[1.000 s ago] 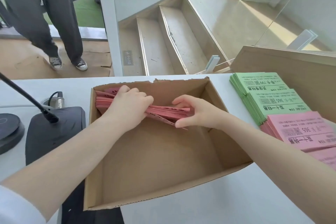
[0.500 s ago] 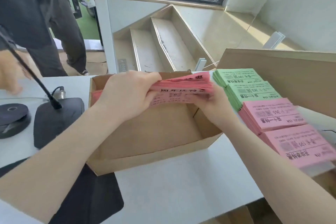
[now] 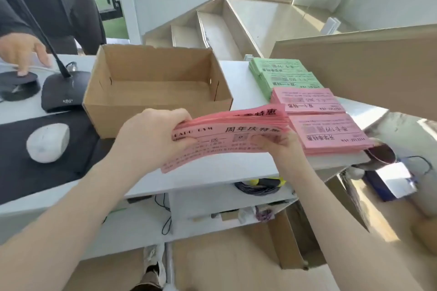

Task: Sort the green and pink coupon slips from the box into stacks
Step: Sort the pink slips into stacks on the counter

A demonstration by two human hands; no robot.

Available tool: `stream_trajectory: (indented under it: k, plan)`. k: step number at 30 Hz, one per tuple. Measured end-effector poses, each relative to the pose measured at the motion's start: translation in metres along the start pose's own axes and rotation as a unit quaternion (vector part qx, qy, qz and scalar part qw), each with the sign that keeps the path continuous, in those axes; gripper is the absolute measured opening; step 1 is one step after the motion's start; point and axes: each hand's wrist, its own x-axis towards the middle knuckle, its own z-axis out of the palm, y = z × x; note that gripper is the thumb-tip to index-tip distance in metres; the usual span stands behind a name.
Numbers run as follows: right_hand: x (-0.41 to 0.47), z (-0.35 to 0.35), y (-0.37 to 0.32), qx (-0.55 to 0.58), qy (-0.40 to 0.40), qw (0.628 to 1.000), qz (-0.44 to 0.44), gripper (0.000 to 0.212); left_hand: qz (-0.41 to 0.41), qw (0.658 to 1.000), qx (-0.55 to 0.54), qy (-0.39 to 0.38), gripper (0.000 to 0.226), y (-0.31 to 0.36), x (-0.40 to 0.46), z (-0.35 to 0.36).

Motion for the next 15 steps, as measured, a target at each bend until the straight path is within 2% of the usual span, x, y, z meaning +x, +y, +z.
stream_trajectory:
  k: [2,3,6,8,12,15]
  plan:
    - [-0.017,-0.002,0.017,-0.007,-0.01,0.999,0.034,0.037,-0.094,0.986,-0.137,-0.028,0.019,-0.009,-0.02,0.022]
    - [-0.023,-0.003,0.025,-0.007,-0.013,0.999,0.049,0.038,-0.143,0.965,-0.217,-0.026,0.017,-0.015,-0.029,0.033]
    - [-0.033,-0.004,0.043,0.006,-0.014,0.997,0.076,0.034,-0.248,0.875,-0.416,-0.008,0.022,-0.028,-0.049,0.06]
    - [-0.032,-0.001,0.048,0.023,-0.004,0.996,0.084,0.033,-0.262,0.831,-0.49,0.014,0.026,-0.03,-0.054,0.07]
    - [-0.019,0.007,0.05,0.032,0.009,0.995,0.093,0.035,-0.239,0.816,-0.522,0.073,0.031,-0.033,-0.045,0.075]
    - [-0.006,0.004,0.049,-0.003,0.003,0.995,0.098,0.038,-0.213,0.822,-0.526,0.052,0.033,-0.042,-0.039,0.079]
